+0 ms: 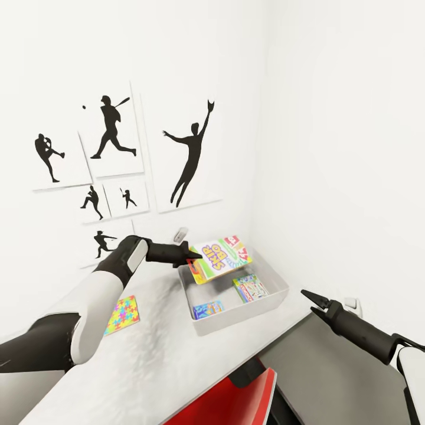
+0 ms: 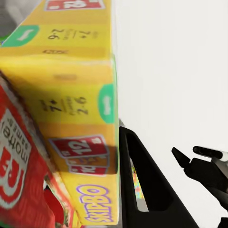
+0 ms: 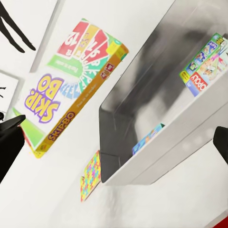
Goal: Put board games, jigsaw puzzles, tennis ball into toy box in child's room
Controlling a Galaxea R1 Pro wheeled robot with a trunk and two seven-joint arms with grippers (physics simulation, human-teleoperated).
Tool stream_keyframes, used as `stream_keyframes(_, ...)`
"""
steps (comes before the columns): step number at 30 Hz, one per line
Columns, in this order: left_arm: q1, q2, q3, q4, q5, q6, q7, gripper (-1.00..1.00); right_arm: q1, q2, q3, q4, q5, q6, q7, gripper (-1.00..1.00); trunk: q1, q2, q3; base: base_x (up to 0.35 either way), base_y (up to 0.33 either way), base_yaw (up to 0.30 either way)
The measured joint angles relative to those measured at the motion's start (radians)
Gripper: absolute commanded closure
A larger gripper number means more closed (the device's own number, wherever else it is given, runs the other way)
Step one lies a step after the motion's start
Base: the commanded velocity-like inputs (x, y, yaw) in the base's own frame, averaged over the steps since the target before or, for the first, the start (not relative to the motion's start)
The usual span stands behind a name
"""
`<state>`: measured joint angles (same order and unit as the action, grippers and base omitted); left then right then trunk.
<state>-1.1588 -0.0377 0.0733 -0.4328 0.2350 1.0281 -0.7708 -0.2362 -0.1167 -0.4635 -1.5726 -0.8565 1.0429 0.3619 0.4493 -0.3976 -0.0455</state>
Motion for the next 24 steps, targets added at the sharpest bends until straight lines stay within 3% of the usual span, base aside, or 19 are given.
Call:
stream_keyframes(3,0.0,-0.006,-0.001,0.001,-0.003,0.0,0.023,1.0,0.0,0.0,0.001,0.0,0.0,0.0,0.0,-1.0,0.0,0.0,0.0,0.001,0.0,0.0)
stream_keyframes(7,0.0,-0.025,-0.004,0.031,-0.019,-0.003,0.101,1.0,0.0,-0.001,0.0,0.0,0.0,0.0,0.0,-1.0,0.0,0.0,0.0,0.0,0.0,0.0)
stream_keyframes(11,-0.001,-0.046,-0.003,0.044,-0.01,-0.005,0.162,1.0,0.0,-0.001,0.0,-0.001,0.0,0.0,0.001,-1.0,0.0,0.0,0.0,0.0,0.0,0.0)
stream_keyframes(14,-0.001,-0.058,-0.013,0.046,-0.01,-0.009,0.175,1.0,0.0,-0.001,0.001,-0.001,0.0,0.0,0.006,-1.0,0.0,0.0,0.0,0.0,0.0,0.0)
stream_keyframes(18,-0.001,-0.063,-0.057,0.047,-0.021,-0.016,0.175,1.0,0.0,-0.002,0.0,-0.003,0.0,0.0,0.018,-1.0,0.0,0.0,0.0,0.0,0.0,0.0)
stream_keyframes(24,-0.001,-0.066,-0.07,0.061,-0.021,-0.063,0.174,1.0,0.0,-0.002,0.0,-0.008,0.0,0.0,0.022,-1.0,0.0,0.0,0.0,0.0,0.0,0.0)
